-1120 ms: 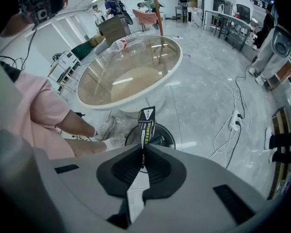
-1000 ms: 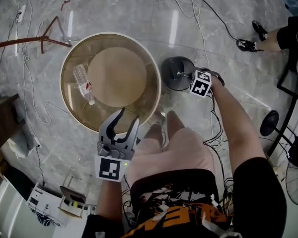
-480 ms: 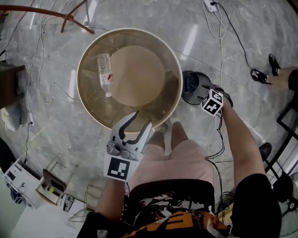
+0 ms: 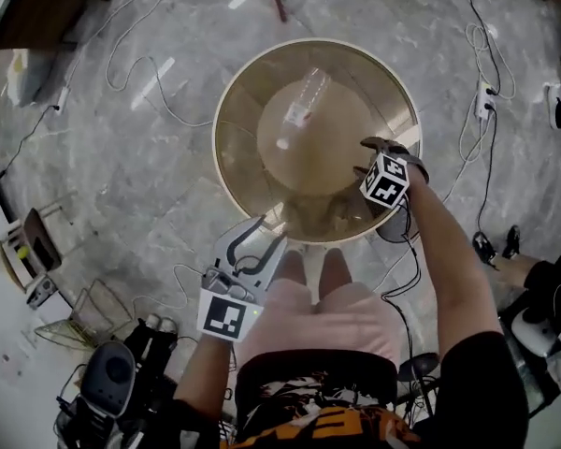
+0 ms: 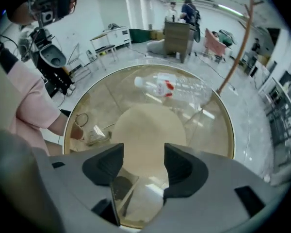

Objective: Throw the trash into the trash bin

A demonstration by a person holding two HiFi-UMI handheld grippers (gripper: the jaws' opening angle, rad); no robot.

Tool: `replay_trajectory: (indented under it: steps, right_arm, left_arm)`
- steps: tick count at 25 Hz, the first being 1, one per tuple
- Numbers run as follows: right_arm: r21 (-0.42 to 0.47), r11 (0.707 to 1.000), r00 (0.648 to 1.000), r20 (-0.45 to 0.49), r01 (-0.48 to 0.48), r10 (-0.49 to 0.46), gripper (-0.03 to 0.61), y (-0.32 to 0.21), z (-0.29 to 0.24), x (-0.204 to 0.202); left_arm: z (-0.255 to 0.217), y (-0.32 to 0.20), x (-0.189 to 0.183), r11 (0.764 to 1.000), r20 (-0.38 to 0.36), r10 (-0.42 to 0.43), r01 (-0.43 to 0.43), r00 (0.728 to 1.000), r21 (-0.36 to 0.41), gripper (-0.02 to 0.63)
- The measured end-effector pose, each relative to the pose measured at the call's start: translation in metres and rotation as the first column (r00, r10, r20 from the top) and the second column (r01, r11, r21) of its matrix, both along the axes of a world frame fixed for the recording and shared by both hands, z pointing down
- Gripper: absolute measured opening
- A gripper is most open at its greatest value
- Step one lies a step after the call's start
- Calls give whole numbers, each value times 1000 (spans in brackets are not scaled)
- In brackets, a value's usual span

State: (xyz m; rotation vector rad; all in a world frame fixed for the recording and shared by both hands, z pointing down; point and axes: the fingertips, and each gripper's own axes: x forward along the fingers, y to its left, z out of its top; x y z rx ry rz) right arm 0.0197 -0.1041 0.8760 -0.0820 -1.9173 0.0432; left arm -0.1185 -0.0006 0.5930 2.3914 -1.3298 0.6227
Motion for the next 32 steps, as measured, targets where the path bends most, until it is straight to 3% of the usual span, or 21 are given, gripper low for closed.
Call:
replay_trajectory:
  steps: [2, 4, 7, 11, 16, 18, 21, 22, 23, 25, 28, 30, 32]
  right_arm:
    - [21, 996, 996, 13, 87, -87, 276, -14, -8, -49]
    - [37, 986, 986, 21, 164, -165, 284, -24, -15, -89]
    - [80, 952, 955, -1, 295, -296, 314, -35, -19, -135]
    - [150, 843, 856, -104, 516, -506, 366, -54, -15, -177]
    - [126, 677, 679, -293, 725, -673, 465, -72, 16, -181]
    - [109, 649, 642, -339, 753, -688, 486, -75, 31, -178]
    - [63, 653, 622, -386, 754, -681, 475, -68, 53, -166]
    - [40, 662, 621, -393, 749, -678, 443, -64, 58, -161]
    - [20, 678, 630, -393, 735, -670, 369, -60, 61, -156]
    - [5, 747, 695, -370, 665, -617, 340, -60, 60, -150]
    - [-20, 879, 838, -292, 476, -461, 310, -57, 52, -144]
    - [-44, 930, 897, -249, 366, -365, 307, -57, 45, -140]
    - [-61, 957, 930, -226, 282, -289, 307, -60, 38, -129]
  left_arm:
    - [3, 11, -34, 991, -36, -134, 133, 990, -9, 172]
    - [9, 22, -60, 958, -85, -286, 283, 954, -48, 166]
    - [16, 36, -89, 936, -80, -350, 345, 933, -74, 161]
    - [17, 57, -112, 941, -42, -334, 332, 941, -62, 161]
    - [28, 74, -120, 924, -54, -374, 367, 926, -108, 161]
    - [32, 78, -119, 916, -64, -390, 380, 918, -131, 161]
    - [39, 81, -111, 913, -73, -392, 378, 917, -154, 160]
    - [40, 81, -108, 915, -76, -387, 372, 919, -155, 160]
    - [40, 80, -106, 918, -79, -381, 367, 921, -151, 159]
    - [41, 73, -104, 929, -73, -358, 346, 931, -134, 158]
    - [35, 60, -102, 944, -57, -318, 310, 946, -114, 156]
    - [28, 48, -99, 950, -60, -299, 291, 952, -113, 155]
    - [22, 39, -91, 961, -55, -264, 258, 963, -102, 155]
